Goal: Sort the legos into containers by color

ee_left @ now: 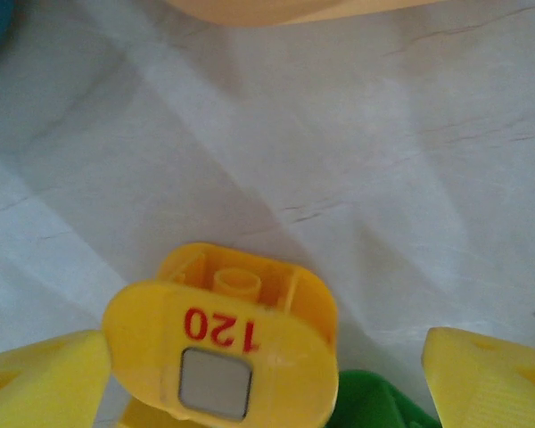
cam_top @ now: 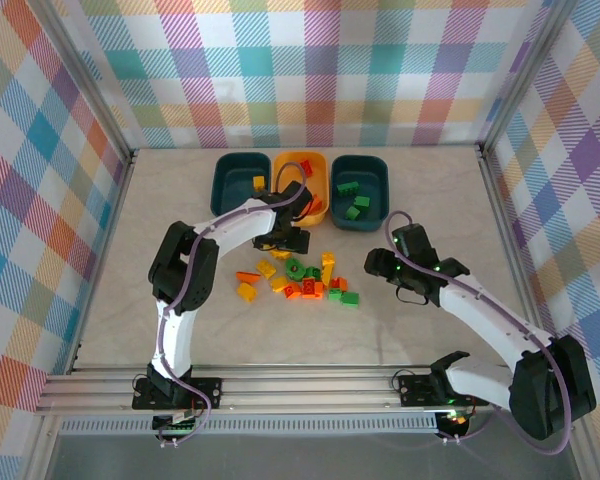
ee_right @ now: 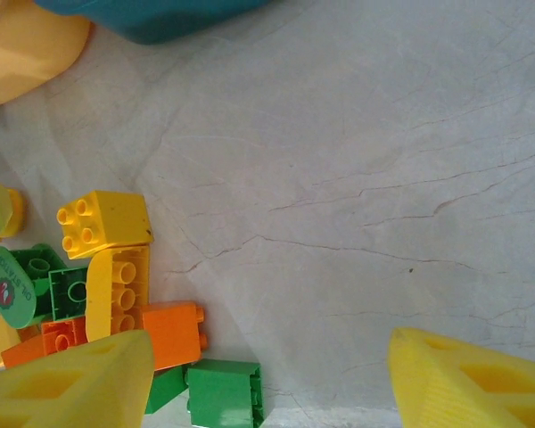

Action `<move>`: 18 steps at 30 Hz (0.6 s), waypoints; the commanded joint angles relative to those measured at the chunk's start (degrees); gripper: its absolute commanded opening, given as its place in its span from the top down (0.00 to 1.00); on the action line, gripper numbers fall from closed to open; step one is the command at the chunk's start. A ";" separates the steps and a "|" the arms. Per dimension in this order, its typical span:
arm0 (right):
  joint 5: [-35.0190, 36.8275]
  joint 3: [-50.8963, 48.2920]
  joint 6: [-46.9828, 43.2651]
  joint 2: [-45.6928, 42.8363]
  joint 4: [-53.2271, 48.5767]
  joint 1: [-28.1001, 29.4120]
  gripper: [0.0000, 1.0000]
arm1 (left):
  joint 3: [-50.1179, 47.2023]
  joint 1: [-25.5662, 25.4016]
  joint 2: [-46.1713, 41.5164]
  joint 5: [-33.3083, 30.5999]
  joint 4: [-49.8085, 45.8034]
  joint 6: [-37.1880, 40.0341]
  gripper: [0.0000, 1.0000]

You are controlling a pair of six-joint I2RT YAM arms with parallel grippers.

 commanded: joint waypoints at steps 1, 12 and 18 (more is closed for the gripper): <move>1.21 -0.12 -0.61 -0.42 -0.49 0.34 0.30 | 1.16 -0.22 1.31 -3.11 -3.00 1.06 0.11; -0.22 1.34 -1.17 3.00 1.44 0.28 0.31 | 0.81 -0.20 3.81 -2.30 -2.50 1.38 0.22; 0.18 1.02 -1.21 2.75 1.56 0.28 0.32 | -0.31 -0.17 3.62 -2.63 -1.59 1.25 0.33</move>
